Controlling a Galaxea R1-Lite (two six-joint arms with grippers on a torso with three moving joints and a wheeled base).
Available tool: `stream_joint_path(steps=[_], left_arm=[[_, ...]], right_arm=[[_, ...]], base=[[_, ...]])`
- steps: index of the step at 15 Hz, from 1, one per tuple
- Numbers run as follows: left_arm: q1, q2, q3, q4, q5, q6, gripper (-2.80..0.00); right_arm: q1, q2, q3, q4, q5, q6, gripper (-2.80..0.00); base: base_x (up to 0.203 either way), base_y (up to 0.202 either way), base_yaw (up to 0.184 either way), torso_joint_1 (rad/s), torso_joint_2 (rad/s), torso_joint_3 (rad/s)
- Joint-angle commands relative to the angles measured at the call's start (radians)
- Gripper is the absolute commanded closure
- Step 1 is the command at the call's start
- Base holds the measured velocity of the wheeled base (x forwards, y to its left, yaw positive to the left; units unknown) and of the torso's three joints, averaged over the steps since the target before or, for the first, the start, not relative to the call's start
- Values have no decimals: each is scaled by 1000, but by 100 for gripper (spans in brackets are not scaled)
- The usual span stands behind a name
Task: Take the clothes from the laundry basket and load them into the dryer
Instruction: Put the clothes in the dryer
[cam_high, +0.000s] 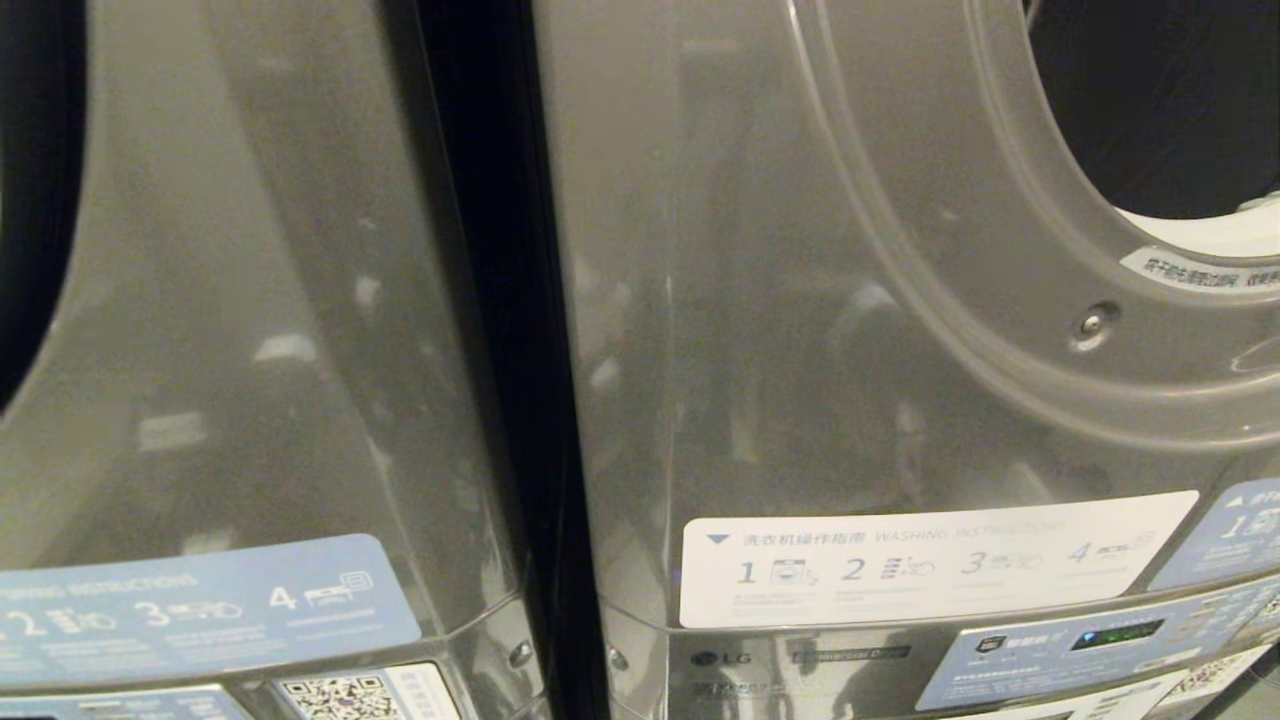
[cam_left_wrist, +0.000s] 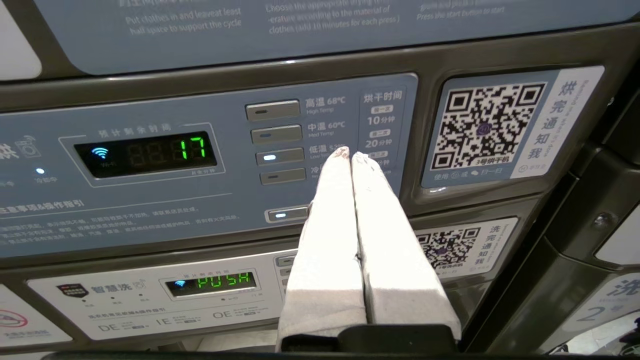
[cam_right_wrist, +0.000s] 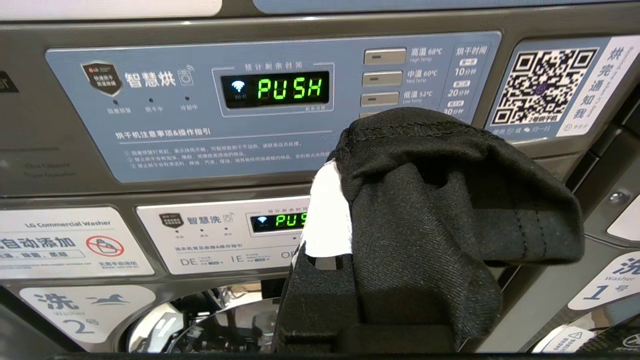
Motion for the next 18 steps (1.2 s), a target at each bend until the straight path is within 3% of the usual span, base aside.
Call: stream_joint_path(steps=[1, 18], left_arm=[[0, 0, 0, 0, 0, 0, 0], [0, 0, 0, 0, -1, 0, 0]], right_arm=[[0, 1, 0, 0, 0, 0, 0], [0, 1, 0, 0, 0, 2, 0]], base=[[0, 0, 0, 91, -188, -99], [0, 0, 0, 70, -133, -69]])
